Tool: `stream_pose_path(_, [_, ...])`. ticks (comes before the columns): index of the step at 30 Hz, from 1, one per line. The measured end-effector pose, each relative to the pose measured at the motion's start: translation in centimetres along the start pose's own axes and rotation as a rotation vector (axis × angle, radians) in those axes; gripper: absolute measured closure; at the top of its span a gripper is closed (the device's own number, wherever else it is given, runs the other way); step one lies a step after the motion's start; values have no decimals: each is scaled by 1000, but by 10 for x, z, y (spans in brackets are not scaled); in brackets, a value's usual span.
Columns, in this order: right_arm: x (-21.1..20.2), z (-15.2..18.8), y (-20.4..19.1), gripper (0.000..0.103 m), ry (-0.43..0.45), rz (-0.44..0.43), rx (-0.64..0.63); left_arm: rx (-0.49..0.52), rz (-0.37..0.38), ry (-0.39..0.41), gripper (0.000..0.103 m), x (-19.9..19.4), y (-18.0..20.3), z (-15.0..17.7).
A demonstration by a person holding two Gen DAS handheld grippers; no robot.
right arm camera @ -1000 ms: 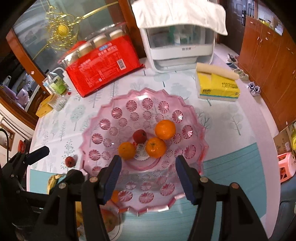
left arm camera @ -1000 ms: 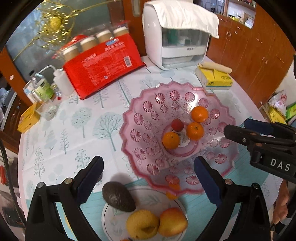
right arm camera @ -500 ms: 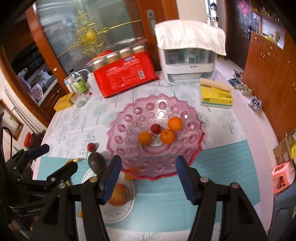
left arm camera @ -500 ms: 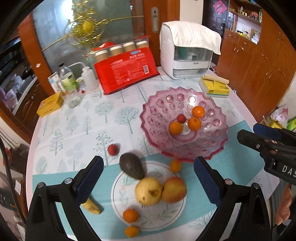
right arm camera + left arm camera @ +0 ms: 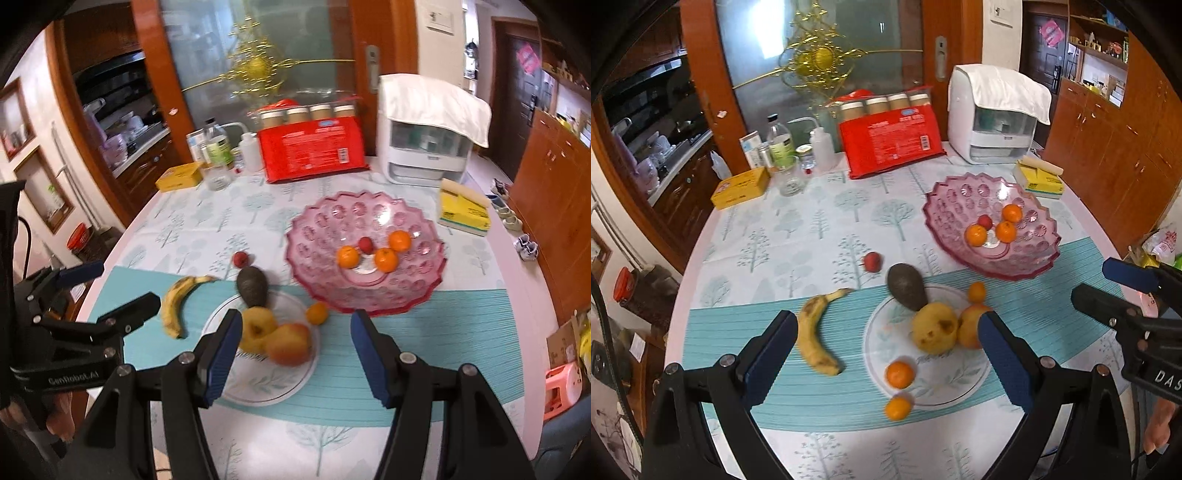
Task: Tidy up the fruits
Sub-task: 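Withdraw both grippers from the bowl, then move the left gripper to the banana while the right gripper moves to an orange on the plate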
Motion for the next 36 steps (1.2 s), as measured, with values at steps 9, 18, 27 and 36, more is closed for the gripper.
stream_pose_path(9, [27, 33, -53, 42, -62, -14, 2, 41, 3, -37, 5, 7, -58, 30])
stream_pose_path(18, [64, 55, -85, 42, -110, 39, 86, 78, 42, -112, 5, 53, -113, 59])
stream_pose_path(27, [109, 80, -91, 42, -179, 70, 181, 73, 110, -236, 5, 130, -135, 85])
stream_pose_path(36, [161, 106, -93, 42, -257, 84, 239, 6, 150, -305, 5, 191, -138, 95])
Point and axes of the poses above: each gripper's, at about its wrist camera, not at the fingertips, and x roughly the way its jaws point, y to its right, z to its underside, the point moved 9 cm from there along x, roughly the way its jaws point, and after that the axes turned 6 degrees about x, right-handed, at the moved point
